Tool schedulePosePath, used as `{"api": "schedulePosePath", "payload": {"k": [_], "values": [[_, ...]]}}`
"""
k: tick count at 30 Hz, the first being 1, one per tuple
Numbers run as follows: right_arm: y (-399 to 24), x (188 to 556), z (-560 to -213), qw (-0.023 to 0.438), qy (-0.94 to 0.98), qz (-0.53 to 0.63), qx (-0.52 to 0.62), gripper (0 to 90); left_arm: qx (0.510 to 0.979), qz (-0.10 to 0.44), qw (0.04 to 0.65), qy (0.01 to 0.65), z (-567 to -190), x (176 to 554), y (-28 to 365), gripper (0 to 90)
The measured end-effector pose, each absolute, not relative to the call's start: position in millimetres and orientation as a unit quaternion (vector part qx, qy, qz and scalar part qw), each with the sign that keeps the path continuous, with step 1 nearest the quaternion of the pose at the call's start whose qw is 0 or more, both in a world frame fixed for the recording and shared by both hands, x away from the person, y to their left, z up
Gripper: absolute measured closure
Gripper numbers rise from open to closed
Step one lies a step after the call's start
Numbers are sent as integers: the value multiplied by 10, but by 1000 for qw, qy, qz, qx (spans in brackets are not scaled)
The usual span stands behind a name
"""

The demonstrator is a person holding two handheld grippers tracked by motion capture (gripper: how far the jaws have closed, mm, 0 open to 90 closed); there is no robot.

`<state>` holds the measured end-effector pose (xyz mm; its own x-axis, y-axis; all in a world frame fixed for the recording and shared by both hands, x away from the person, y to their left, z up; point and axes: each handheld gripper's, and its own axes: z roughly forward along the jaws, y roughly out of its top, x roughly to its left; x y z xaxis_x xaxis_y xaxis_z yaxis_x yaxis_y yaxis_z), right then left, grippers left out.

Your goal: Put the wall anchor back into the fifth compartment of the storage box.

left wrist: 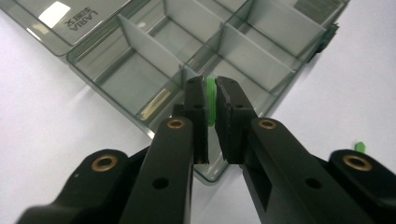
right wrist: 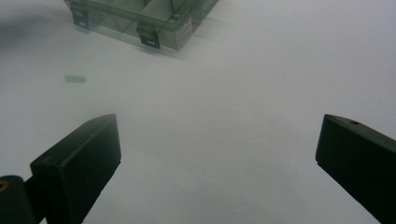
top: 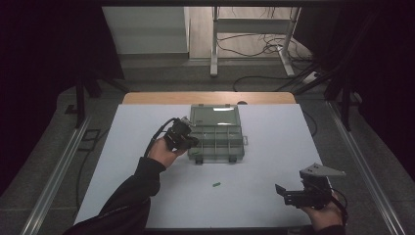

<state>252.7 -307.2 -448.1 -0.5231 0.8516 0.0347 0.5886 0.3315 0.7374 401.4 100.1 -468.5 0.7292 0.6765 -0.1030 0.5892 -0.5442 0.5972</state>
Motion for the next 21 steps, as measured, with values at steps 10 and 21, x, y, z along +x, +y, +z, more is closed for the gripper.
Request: {"api": "schedulePosePath", "payload": {"k": [10,21], "values": [[-3069,2524,-4481,183,797,358,451,5,867,67,310,383,-4837,4120,1077,833],[-3071,2523,-4479,183,796,359,451,5,863,72,324,381,-4781,4078,1093,772]]}}
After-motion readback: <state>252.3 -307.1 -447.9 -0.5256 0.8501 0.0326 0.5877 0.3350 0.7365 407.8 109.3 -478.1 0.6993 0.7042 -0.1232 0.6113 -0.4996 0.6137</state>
